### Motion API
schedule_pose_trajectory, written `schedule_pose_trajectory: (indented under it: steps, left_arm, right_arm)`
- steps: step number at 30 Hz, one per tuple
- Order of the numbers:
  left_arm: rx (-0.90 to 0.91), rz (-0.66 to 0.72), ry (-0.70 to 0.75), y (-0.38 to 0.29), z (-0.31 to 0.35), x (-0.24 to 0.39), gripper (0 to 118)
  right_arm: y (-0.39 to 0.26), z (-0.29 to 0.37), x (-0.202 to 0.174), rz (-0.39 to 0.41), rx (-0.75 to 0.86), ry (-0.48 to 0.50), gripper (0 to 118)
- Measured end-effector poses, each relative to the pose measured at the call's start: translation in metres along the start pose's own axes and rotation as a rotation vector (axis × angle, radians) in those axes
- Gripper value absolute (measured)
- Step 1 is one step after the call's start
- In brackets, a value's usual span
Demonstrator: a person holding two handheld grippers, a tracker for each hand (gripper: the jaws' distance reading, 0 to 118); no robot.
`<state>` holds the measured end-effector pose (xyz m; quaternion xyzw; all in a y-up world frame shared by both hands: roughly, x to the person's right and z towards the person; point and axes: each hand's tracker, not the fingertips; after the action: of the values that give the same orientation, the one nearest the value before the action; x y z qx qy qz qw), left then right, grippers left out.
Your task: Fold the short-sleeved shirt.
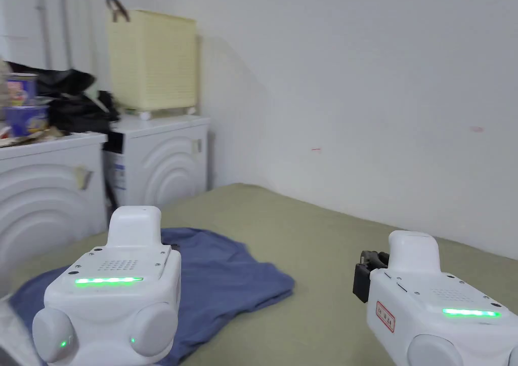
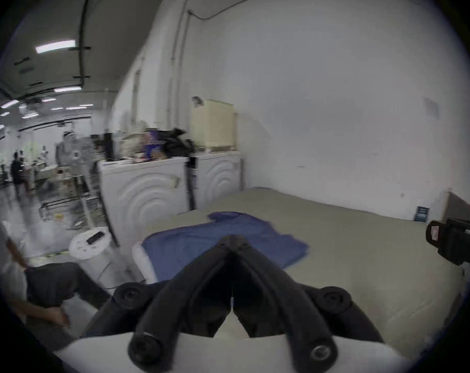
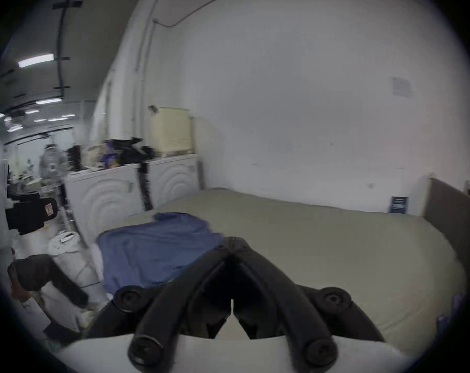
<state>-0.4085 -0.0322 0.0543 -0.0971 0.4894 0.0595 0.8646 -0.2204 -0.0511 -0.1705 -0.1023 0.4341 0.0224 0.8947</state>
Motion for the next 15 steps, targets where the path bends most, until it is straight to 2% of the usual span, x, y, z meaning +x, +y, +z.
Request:
schedule_pose_trajectory:
  steps: [3, 7, 11, 15]
  left_arm:
    - [-0.039, 0.061, 0.057, -0.01, 0.005, -0.036, 0]
    - [-0.068, 0.056, 0.093, -0.02, 0.0, -0.056, 0]
    - [-0.11, 0.053, 0.045, -0.025, -0.02, -0.049, 0]
    - [-0.161, 0.046, -0.032, -0.021, -0.074, -0.029, 0]
  right_arm:
    - [-0.008, -0.013, -0.034, 0.006, -0.025, 0.109, 1]
    - [-0.019, -0.024, -0.049, 0.023, -0.043, 0.138, 1]
    - [-0.025, -0.031, -0.036, 0.032, -0.065, 0.129, 1]
    - [-0.034, -0.04, -0.001, 0.055, -0.097, 0.073, 1]
